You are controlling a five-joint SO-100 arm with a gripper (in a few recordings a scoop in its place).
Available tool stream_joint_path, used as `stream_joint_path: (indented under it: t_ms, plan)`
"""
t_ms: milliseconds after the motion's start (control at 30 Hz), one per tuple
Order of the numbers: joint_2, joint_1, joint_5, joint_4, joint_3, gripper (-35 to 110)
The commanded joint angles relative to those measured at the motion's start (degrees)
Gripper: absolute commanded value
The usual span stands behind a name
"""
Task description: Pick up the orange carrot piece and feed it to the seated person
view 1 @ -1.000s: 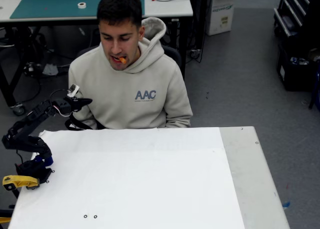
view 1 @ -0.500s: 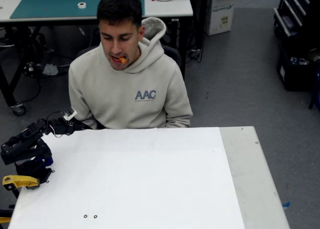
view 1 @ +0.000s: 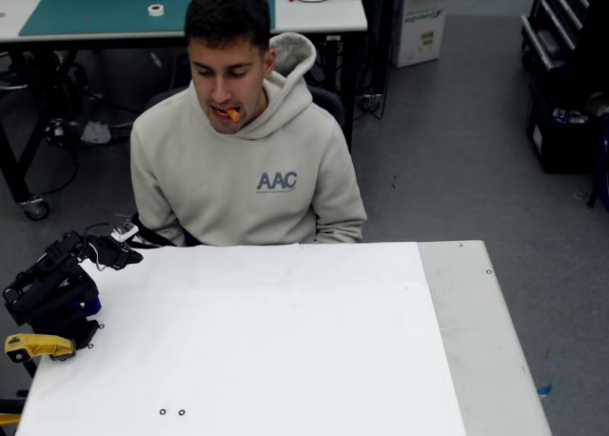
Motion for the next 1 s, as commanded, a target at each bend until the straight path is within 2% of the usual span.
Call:
stream_joint_path:
  t_ms: [0,967]
  plan:
    - [-0.44,0.0,0.97,-0.09,1.49,-3]
    - [0.0,-0.09,1.14,-0.09,0.62,-3]
